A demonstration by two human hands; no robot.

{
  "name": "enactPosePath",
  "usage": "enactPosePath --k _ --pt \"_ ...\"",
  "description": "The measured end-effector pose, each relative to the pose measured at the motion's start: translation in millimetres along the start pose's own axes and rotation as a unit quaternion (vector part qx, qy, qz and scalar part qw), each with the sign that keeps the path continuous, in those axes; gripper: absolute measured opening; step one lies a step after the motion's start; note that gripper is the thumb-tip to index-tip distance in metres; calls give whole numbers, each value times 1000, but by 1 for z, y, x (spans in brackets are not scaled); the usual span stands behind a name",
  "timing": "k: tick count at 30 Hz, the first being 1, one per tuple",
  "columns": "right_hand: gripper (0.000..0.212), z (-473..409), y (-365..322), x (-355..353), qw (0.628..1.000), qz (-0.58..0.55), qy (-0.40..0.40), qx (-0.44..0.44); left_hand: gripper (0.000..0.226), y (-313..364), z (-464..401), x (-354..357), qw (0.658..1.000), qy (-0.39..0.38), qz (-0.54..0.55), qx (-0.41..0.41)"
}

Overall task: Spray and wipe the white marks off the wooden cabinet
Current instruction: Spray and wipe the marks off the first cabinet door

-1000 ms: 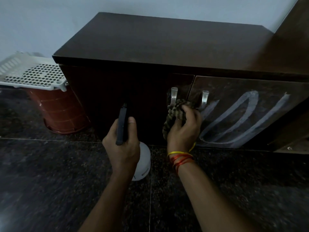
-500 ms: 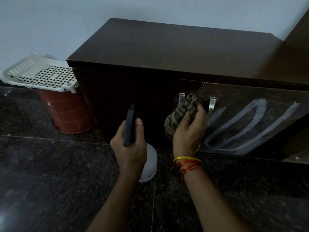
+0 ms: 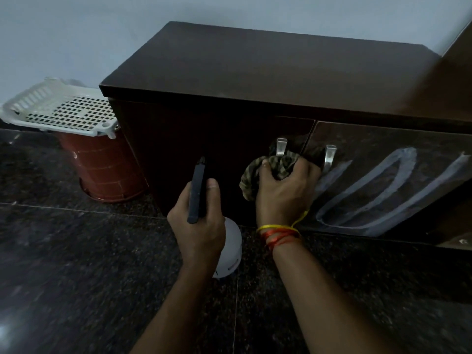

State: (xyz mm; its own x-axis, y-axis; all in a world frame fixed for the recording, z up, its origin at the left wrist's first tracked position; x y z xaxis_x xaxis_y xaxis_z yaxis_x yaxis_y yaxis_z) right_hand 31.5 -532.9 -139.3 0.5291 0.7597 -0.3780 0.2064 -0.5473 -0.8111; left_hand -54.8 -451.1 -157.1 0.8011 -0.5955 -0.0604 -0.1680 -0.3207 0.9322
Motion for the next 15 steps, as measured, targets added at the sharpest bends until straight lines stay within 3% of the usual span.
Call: enactPosePath --k 6,15 --pt "39 4 0 7 999 -30 12 35 47 -8 3 0 1000 -8 3 -2" --pt "35 -6 -7 2 997 -74 18 31 49 -3 -2 2 1000 3 13 -11"
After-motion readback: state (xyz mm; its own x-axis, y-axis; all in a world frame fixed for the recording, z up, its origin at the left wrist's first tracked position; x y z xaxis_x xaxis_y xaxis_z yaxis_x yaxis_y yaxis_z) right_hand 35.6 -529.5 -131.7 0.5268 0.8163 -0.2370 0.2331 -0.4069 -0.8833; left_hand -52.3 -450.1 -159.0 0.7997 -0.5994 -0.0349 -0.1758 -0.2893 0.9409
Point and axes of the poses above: each hand's wrist, its own z-axis away from the middle knuckle, its own x-axis out of the palm, y = z × x, the point moved 1 cm from there along -z, towards the middle knuckle, and after that the axes turned 3 degrees about -y, right-handed, at the moved point
